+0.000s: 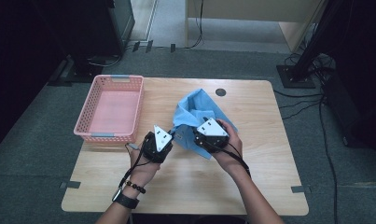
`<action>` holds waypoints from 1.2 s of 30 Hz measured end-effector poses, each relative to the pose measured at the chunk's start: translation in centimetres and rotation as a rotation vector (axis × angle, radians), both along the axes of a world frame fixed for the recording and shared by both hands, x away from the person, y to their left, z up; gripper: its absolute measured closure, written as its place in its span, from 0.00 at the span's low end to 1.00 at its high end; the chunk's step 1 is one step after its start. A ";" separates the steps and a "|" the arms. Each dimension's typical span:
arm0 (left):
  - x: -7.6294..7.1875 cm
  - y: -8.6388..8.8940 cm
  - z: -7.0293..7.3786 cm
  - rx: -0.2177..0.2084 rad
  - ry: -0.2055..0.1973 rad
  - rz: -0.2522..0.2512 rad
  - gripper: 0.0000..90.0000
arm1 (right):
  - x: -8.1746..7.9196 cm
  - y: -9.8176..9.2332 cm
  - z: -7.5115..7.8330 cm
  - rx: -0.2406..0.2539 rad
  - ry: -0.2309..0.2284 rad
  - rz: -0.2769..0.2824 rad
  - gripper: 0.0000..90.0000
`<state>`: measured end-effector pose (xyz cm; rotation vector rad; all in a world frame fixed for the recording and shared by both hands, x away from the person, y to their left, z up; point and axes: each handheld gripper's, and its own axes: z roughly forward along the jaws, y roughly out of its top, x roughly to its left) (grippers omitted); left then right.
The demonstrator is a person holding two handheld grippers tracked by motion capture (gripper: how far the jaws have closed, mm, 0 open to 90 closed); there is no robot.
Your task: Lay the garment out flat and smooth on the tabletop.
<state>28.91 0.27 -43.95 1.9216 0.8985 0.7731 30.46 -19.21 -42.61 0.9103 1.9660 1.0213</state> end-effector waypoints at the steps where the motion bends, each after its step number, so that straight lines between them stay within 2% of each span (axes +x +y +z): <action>1: -0.1 -0.1 0.1 0.005 -0.003 -0.006 0.98 | -0.1 0.3 0.1 -0.013 -0.015 0.006 0.51; 6: -0.5 -0.7 0.2 0.030 -0.018 -0.030 0.98 | -0.2 1.8 0.3 -0.095 -0.060 0.038 0.48; 10: -0.8 -0.9 0.3 0.036 -0.020 -0.051 0.98 | 0.1 2.8 0.1 -0.151 -0.060 0.038 0.49; 11: -0.8 -0.9 0.3 0.036 -0.021 -0.053 0.98 | 0.2 3.0 0.0 -0.163 -0.064 0.037 0.53; 15: -0.8 -0.7 0.3 0.030 -0.017 -0.054 0.98 | 0.3 3.3 -0.2 -0.177 -0.079 0.019 0.83; 16: -0.8 -0.6 0.2 0.026 -0.017 -0.052 0.98 | 0.3 3.3 -0.1 -0.162 -0.073 0.013 0.88; 18: -0.7 -0.4 0.1 0.021 -0.007 -0.055 0.96 | 0.4 3.1 0.3 -0.099 -0.049 0.019 0.98; 20: -0.6 -0.3 -0.1 0.010 0.016 -0.071 0.91 | 0.5 2.7 0.7 -0.038 -0.020 0.021 1.00; 22: -0.4 -0.3 -0.4 -0.010 0.044 -0.078 0.81 | 0.6 2.6 1.0 -0.006 -0.003 0.016 1.00; 25: -0.2 -0.3 -1.4 -0.055 0.105 -0.082 0.71 | 0.7 2.4 1.3 0.023 0.008 0.001 1.00; 27: -0.1 -0.4 -2.2 -0.084 0.145 -0.082 0.69 | 0.8 2.3 1.5 0.042 0.011 -0.005 1.00; 31: 0.0 -1.0 -3.7 -0.115 0.212 -0.075 0.60 | 0.8 2.3 1.9 0.069 0.019 -0.010 1.00; 36: 0.6 -1.9 -5.1 -0.220 0.336 -0.035 0.54 | 0.8 2.3 2.5 0.099 0.016 -0.019 1.00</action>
